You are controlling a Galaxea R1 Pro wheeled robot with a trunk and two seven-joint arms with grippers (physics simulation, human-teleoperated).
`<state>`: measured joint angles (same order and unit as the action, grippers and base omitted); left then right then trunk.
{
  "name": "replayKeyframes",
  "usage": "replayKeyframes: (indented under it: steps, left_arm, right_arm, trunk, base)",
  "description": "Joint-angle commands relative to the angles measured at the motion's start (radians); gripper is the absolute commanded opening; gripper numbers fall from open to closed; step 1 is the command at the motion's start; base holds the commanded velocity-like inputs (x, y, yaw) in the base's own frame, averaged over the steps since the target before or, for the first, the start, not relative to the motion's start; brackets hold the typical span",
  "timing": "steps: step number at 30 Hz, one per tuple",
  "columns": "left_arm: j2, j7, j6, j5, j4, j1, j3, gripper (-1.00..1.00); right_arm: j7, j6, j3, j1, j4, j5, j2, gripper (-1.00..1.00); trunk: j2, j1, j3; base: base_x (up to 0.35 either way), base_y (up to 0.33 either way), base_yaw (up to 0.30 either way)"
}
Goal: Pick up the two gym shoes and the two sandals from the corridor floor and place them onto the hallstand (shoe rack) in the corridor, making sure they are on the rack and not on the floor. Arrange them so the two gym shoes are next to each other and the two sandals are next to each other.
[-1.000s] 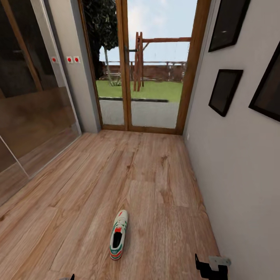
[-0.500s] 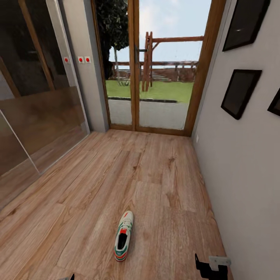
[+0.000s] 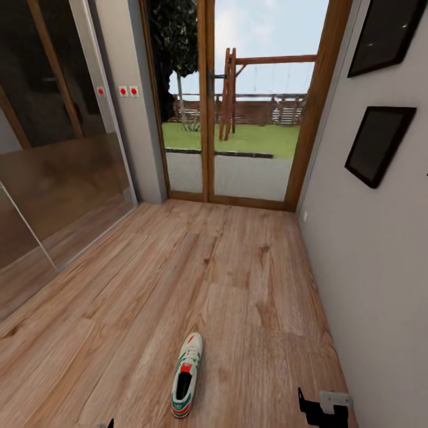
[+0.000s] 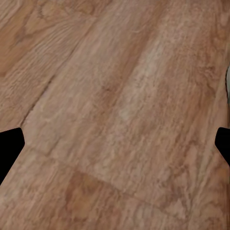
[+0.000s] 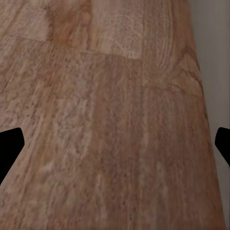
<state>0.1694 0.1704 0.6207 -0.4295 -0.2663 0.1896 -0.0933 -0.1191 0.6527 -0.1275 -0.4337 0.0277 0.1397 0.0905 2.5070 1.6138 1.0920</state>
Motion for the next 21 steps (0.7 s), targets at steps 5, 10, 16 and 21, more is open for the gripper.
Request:
replayKeyframes:
  steps: [5, 10, 16, 21]
  left_arm:
    - [0.001, 0.003, 0.004, -0.011, 0.001, 0.001, -0.008, 1.0]
    - [0.001, 0.003, 0.004, -0.009, 0.001, 0.001, -0.008, 1.0]
    - [0.0, 0.003, 0.003, -0.008, 0.001, 0.001, -0.01, 1.0]
    - [-0.009, 0.002, -0.004, -0.008, -0.003, 0.008, -0.012, 1.0]
  right_arm:
    - [-0.002, 0.002, -0.009, 0.0, 0.0, 0.009, 0.0, 1.0]
    - [-0.002, 0.002, -0.009, 0.0, 0.0, 0.008, 0.0, 1.0]
    - [-0.001, -0.002, -0.011, 0.0, 0.023, 0.007, -0.002, 1.0]
    - [0.0, -0.012, -0.01, 0.0, 0.153, 0.007, -0.002, 1.0]
  trunk:
    - [0.0, 0.0, 0.001]
    - [0.0, 0.0, 0.001]
    - [0.0, 0.0, 0.001]
    - [0.0, 0.0, 0.001]
  base:
    - [0.178, -0.07, 0.002]
    - [0.049, -0.019, 0.001]
    - [0.007, -0.003, 0.0]
    - [0.001, 0.0, 0.0]
